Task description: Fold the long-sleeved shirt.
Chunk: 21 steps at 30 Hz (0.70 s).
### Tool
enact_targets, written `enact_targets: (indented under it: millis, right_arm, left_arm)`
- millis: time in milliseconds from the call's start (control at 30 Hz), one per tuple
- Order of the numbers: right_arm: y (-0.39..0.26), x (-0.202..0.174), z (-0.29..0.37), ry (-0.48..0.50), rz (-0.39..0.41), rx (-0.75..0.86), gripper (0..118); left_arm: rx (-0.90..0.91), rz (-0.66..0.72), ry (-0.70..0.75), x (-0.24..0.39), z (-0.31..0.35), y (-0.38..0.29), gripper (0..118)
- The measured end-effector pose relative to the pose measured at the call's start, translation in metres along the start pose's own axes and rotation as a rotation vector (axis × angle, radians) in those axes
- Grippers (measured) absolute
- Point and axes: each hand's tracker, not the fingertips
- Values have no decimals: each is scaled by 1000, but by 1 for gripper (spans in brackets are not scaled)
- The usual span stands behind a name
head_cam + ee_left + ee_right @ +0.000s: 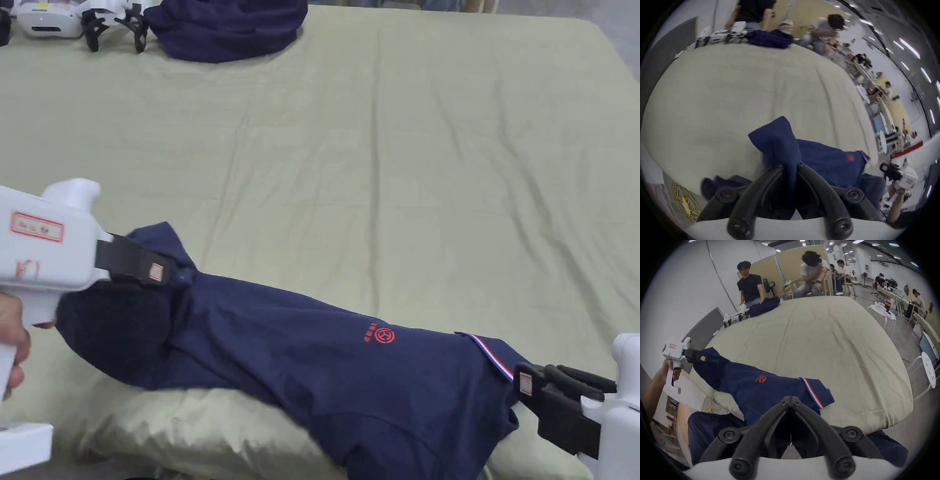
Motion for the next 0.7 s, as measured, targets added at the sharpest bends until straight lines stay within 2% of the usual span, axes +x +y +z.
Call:
enact_targets:
  millis: [200,400,567,700]
  right_arm:
    - [-6,11,35,-22,-1,28,0]
    - [-13,21,67,-45,-1,50,0]
    - [-23,39,82,-43,-28,34,0]
    - [-32,48,86,-62,-39,17,0]
  left_arm:
    - [-36,-65,-192,130,-47,-37,3]
    - [-87,-207,-205,239,-113,-85,3]
    - [-127,-258,-186,277,-155,-115,3]
    - [-151,-275,-143,276,-177,-127,3]
